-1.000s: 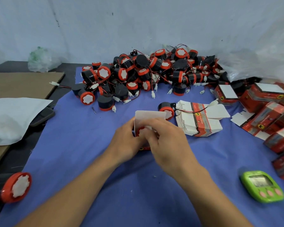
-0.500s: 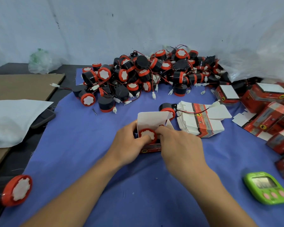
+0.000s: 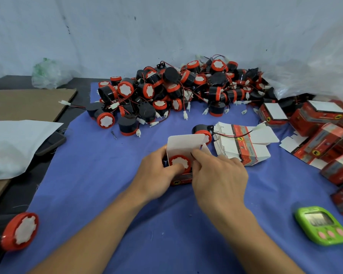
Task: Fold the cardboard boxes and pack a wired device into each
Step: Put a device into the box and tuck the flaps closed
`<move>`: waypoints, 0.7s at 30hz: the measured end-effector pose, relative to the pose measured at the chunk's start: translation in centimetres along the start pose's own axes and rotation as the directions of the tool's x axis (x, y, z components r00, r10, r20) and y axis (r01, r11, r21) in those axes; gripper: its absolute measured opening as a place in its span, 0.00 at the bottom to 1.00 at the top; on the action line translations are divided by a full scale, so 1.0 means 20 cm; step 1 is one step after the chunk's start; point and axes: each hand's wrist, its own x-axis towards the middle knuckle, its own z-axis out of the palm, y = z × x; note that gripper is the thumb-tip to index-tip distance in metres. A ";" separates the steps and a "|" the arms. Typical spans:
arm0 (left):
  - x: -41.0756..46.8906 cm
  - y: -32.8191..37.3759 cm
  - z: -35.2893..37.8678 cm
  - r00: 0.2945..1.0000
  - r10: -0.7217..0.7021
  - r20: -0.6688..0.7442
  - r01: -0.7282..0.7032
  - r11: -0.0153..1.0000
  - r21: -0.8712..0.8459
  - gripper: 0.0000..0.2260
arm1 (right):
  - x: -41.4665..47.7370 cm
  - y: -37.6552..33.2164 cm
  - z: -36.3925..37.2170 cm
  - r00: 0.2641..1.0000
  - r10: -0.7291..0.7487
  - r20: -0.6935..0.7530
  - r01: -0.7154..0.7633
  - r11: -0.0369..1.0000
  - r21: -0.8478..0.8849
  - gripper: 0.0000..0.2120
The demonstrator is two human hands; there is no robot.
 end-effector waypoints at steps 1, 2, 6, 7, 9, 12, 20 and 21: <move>0.00 0.00 0.00 1.000 -0.001 -0.002 0.001 1.000 0.000 0.13 | 0.00 0.00 0.01 1.000 -0.002 -0.003 0.002 1.000 -0.008 0.11; 0.00 0.00 0.00 1.000 -0.001 -0.005 0.001 1.000 -0.001 0.14 | -0.01 0.00 0.02 1.000 -0.018 0.004 0.018 1.000 -0.019 0.10; 0.00 0.01 0.00 1.000 0.003 -0.020 -0.003 1.000 0.010 0.13 | -0.01 0.01 0.02 0.988 -0.135 0.078 0.136 0.991 -0.005 0.09; 0.00 0.01 0.00 1.000 0.003 -0.021 -0.003 1.000 0.008 0.13 | -0.01 0.02 0.01 0.982 -0.159 0.107 0.160 0.987 -0.005 0.10; 0.00 0.01 0.00 1.000 0.010 -0.017 -0.010 1.000 0.000 0.15 | 0.00 0.04 -0.01 0.954 -0.215 0.208 0.223 0.975 -0.018 0.11; -0.01 0.01 0.00 1.000 0.014 -0.011 -0.014 1.000 -0.011 0.15 | 0.03 0.07 -0.05 0.872 -0.275 0.405 0.299 0.954 0.004 0.14; 0.00 0.00 0.00 1.000 0.000 -0.010 0.000 1.000 -0.013 0.13 | 0.08 0.03 -0.11 0.849 -0.149 0.507 0.158 0.987 0.026 0.15; 0.00 0.00 0.00 1.000 0.003 -0.006 -0.003 1.000 -0.015 0.14 | 0.08 0.02 -0.10 0.849 -0.134 0.511 0.137 0.990 0.032 0.15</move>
